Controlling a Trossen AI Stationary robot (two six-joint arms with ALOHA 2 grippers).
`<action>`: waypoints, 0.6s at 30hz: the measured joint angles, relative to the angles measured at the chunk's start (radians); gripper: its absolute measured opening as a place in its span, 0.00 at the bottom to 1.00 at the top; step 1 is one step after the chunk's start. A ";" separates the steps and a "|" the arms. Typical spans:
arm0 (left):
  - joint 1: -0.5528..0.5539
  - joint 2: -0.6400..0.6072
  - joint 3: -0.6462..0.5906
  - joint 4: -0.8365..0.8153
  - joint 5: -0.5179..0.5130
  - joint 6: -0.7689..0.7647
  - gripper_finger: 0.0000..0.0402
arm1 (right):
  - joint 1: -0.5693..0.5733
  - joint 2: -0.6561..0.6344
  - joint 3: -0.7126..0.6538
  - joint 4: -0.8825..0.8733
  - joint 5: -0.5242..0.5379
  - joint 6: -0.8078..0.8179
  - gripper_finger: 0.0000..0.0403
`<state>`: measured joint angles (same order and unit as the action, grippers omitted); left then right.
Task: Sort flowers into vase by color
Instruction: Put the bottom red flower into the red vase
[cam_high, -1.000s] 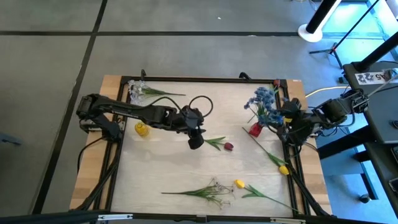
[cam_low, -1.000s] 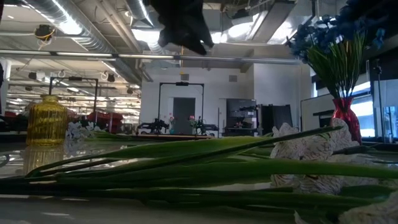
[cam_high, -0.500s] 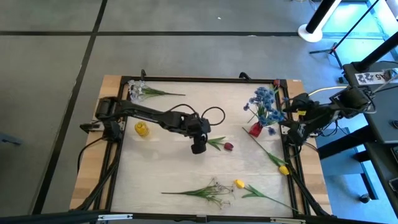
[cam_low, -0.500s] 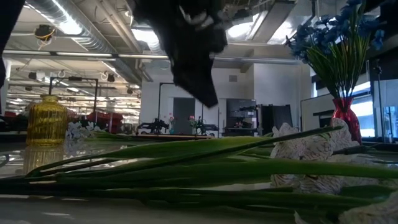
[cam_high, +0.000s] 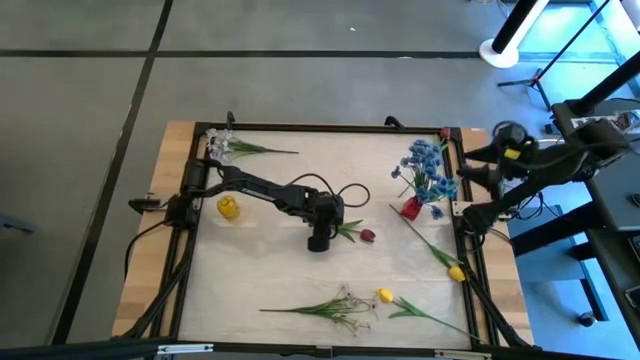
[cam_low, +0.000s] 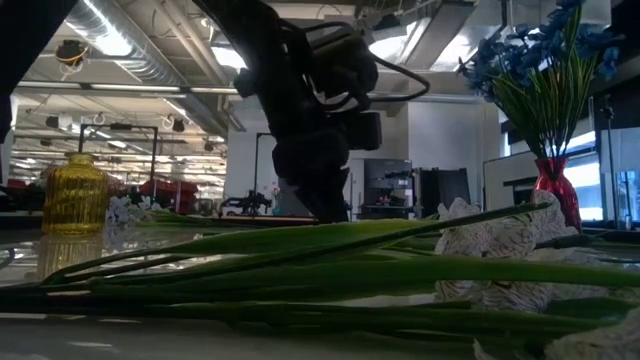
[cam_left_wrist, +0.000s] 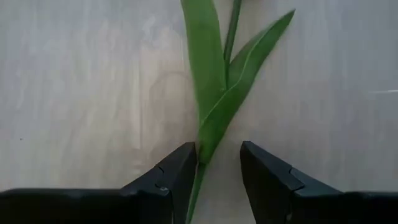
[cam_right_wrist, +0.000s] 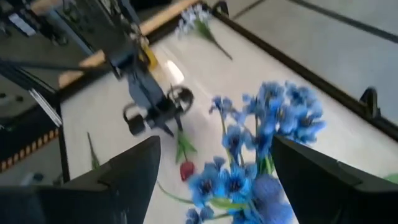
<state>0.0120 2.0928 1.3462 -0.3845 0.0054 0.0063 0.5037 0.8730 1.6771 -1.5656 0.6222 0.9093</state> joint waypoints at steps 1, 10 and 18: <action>0.000 0.010 0.000 0.001 -0.006 -0.001 0.31 | 0.000 0.001 0.015 0.001 0.012 -0.007 0.76; -0.010 0.014 -0.001 -0.001 -0.055 -0.175 0.04 | 0.000 0.015 0.045 0.094 0.143 -0.184 0.76; -0.053 -0.154 -0.012 -0.104 -0.177 -0.214 0.01 | 0.000 0.021 0.045 0.418 0.266 -0.496 0.76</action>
<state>-0.0410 1.9384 1.3345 -0.4887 -0.1714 -0.2077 0.5035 0.8944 1.7226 -1.1472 0.8879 0.4134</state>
